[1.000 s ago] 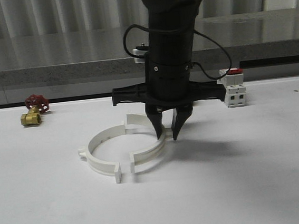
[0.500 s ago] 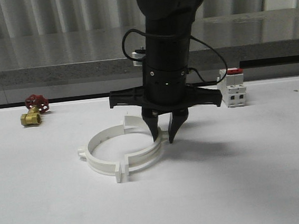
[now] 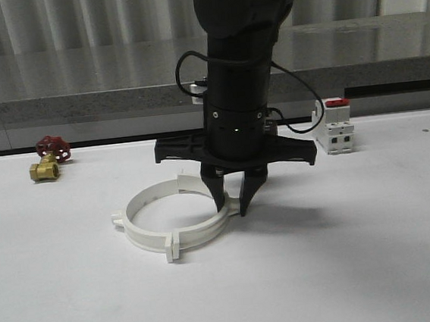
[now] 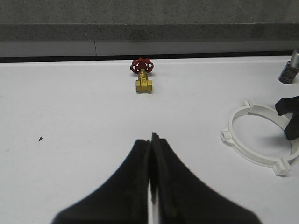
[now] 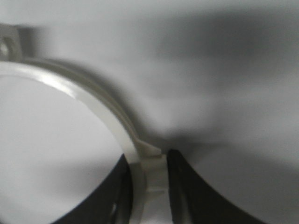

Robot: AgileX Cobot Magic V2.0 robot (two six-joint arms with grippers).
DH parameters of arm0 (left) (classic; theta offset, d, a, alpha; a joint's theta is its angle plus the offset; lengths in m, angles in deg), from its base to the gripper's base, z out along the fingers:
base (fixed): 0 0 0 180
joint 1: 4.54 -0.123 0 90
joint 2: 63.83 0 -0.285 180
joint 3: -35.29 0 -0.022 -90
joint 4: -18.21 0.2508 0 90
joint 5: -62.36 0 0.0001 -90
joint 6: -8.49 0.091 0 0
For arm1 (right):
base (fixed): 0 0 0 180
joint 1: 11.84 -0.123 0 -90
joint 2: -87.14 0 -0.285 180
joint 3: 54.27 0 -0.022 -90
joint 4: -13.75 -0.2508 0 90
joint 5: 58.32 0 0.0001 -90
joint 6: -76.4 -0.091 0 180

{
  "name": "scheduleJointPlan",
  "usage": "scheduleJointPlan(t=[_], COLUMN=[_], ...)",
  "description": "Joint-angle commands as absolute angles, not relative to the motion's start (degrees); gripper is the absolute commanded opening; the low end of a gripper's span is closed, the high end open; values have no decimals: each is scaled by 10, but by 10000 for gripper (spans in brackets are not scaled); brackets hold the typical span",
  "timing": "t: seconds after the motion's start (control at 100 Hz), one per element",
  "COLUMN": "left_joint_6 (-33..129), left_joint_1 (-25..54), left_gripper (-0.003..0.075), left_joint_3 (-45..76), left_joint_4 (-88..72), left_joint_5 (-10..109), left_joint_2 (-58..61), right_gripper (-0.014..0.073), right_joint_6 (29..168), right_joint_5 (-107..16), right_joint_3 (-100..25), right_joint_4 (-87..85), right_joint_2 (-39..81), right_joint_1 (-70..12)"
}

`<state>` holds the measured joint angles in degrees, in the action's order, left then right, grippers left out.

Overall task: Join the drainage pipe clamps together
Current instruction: 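Lower and press the half-ring ends against the first half-ring's tabs, then open the right gripper and lift it away from the joined ring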

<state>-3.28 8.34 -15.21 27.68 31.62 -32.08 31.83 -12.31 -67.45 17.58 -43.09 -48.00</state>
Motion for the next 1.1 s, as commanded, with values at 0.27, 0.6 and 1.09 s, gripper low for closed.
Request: scheduleJointPlan(t=[0.27, 0.6, 1.09], left_joint_6=[-34, -34, -34], left_joint_1=[86, 86, 86], left_gripper=[-21, -21, -21], left_joint_3=[-136, -136, -136], left_joint_4=[277, 277, 277], left_joint_5=[357, 357, 357], left_joint_2=[-318, -318, -318], right_gripper=[545, 570, 548], right_joint_6=[319, 337, 530], right_joint_5=[-137, -150, -122], right_joint_3=[-691, -691, -690], right_joint_4=[166, 169, 170], right_joint_2=[-402, -392, -251], right_joint_1=[-481, -481, -429])
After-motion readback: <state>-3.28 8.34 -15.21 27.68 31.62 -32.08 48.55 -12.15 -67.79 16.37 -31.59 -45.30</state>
